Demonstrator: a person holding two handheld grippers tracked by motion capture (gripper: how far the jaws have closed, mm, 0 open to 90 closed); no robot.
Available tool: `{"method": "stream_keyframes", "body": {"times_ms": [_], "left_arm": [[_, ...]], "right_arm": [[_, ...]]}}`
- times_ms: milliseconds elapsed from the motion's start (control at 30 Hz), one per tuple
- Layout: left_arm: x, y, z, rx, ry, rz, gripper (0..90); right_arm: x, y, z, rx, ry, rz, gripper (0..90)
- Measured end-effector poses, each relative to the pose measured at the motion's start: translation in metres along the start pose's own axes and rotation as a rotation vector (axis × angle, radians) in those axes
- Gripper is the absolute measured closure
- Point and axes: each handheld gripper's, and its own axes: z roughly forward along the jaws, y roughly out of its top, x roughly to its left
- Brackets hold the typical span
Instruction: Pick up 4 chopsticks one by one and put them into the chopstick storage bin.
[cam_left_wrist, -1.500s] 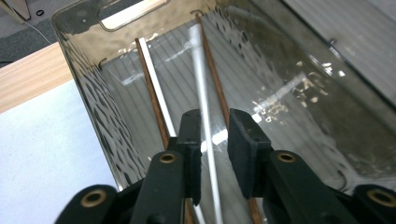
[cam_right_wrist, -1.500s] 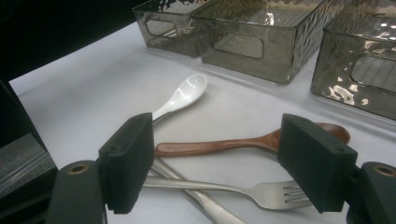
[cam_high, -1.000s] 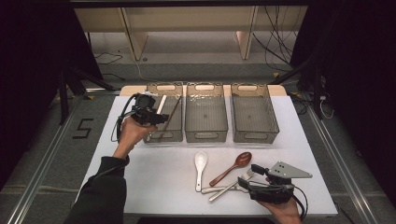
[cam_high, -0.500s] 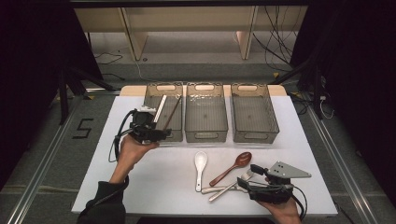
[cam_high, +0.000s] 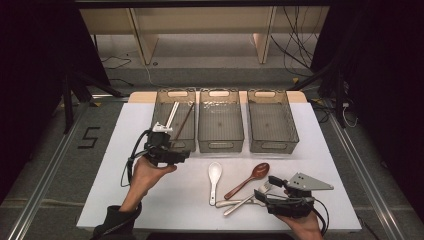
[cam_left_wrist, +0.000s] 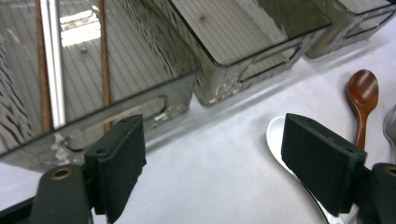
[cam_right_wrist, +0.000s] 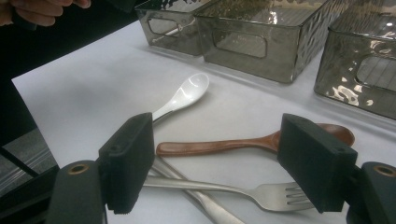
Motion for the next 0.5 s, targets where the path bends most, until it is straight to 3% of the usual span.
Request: {"method": "stream_keyframes", "body": {"times_ms": [233,500], "left_arm": [[-0.01,-0.012,0.005,0.019,-0.016,-0.019,18.9],[-0.023,-0.023,0.012,0.057,-0.03,-0.015,16.5]], "right_arm": [[0.0,0.0,0.003,0.007,0.004,-0.002,28.1],[0.0,0.001,0.003,0.007,0.005,-0.008,28.1]]}}
